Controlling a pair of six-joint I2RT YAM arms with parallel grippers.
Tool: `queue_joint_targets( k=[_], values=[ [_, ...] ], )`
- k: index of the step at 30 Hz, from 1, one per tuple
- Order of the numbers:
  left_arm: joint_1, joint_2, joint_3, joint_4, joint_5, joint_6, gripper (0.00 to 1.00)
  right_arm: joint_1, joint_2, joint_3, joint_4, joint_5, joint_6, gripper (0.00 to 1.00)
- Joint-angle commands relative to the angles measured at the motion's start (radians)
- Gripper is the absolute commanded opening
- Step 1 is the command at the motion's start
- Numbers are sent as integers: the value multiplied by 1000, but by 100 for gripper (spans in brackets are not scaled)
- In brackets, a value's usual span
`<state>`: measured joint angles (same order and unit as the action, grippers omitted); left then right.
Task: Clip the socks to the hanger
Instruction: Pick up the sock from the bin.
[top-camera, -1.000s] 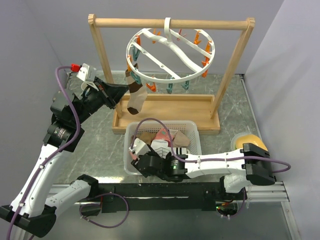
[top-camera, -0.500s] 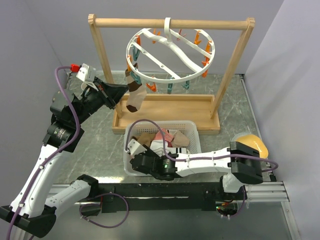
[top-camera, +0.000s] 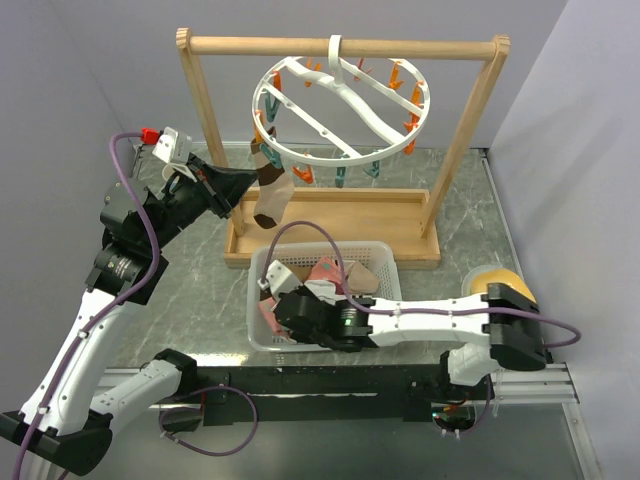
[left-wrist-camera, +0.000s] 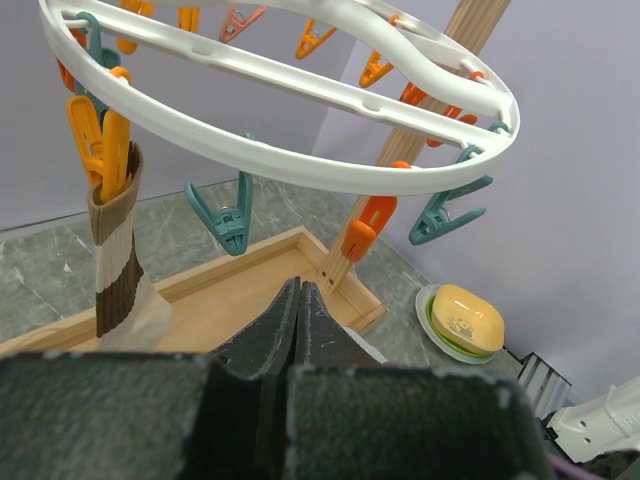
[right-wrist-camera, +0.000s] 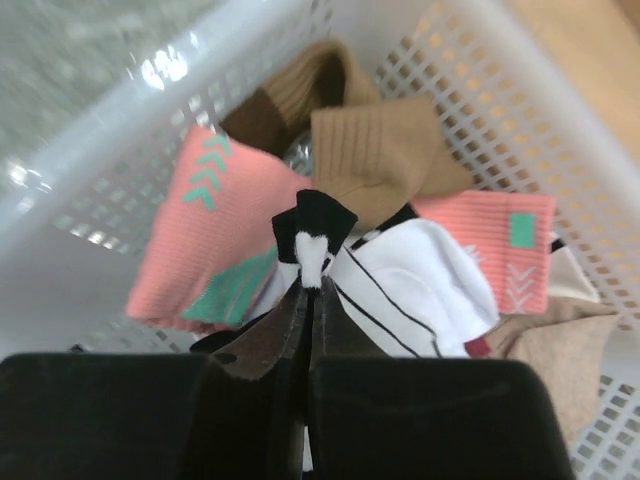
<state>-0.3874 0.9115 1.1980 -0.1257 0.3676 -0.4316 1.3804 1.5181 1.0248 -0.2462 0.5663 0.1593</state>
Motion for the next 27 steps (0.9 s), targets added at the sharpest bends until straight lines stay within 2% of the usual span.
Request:
queue_joint_targets(
  k=[1,8,15,18,20,21,22,23,24,27],
  values=[
    [2,-8,9,14,-6,-7,1,11,-128,-17,90,84,19,0],
    [2,-2,21,3,7,5,1,48,-233,20,312,254,-79,0],
    [2,3,28,3,14,-4,1,46,-184,130,639,348,-415,0],
    [2,7,32,8,16,-6,1,36,-167,152,747,380,-490,0],
    [2,7,32,5,11,2,2,32,-170,166,757,379,-501,0],
    [2,7,29,5,14,5,7,32,-174,167,762,382,-509,0],
    [2,7,28,11,19,10,21,32,-188,163,763,383,-514,0],
    [2,10,29,14,19,11,23,32,-194,158,763,382,-515,0],
    [2,19,37,17,17,5,30,32,-202,152,760,385,-511,0],
    [2,53,60,32,10,-2,55,31,-239,132,722,389,-482,0]
  ],
)
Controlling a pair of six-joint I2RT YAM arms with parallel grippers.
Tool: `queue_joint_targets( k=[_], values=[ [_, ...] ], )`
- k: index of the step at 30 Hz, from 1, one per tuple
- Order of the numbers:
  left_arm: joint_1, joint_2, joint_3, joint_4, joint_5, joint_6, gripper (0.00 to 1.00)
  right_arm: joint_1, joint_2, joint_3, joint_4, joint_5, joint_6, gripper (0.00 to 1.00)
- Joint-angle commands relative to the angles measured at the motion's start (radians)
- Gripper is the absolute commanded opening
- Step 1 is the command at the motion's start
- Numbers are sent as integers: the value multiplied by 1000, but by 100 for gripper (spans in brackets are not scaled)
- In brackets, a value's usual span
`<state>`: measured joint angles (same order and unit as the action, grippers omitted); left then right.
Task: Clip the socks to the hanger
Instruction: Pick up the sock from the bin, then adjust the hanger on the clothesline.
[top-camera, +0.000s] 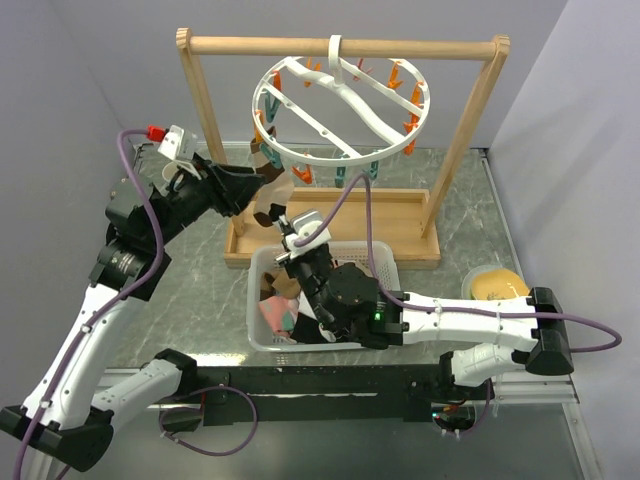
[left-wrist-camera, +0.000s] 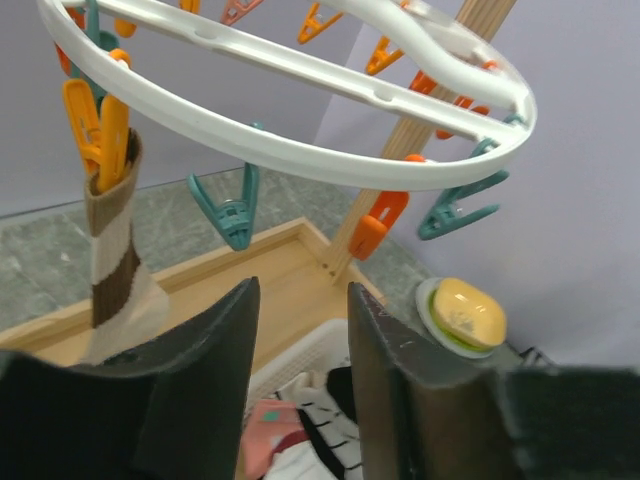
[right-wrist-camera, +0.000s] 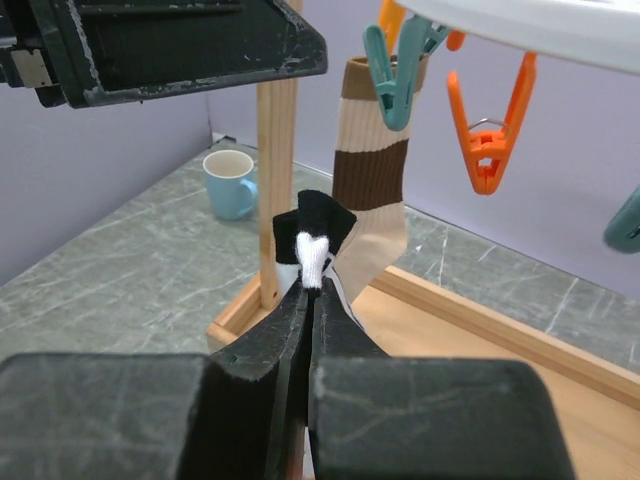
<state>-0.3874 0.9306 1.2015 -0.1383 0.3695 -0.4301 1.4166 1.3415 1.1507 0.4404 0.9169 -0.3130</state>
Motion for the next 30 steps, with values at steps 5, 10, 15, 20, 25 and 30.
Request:
queue_joint_targets(
  k=[5,10,15,20,25,30],
  values=[
    [2,82,81,77,-15,-27,65,-4,-113,-29,-18,57,40,0],
    [2,109,95,80,-9,-44,76,-1,-192,-92,-72,63,97,0],
    [2,68,35,106,80,-73,67,-1,-275,-163,-127,68,149,0],
    [-1,45,-2,132,224,-142,60,-1,-329,-206,-149,83,160,0],
    [-33,76,4,172,292,-148,63,-1,-370,-232,-138,88,150,0],
    [-57,122,20,180,264,-122,68,1,-400,-244,-155,89,164,0]
  ],
)
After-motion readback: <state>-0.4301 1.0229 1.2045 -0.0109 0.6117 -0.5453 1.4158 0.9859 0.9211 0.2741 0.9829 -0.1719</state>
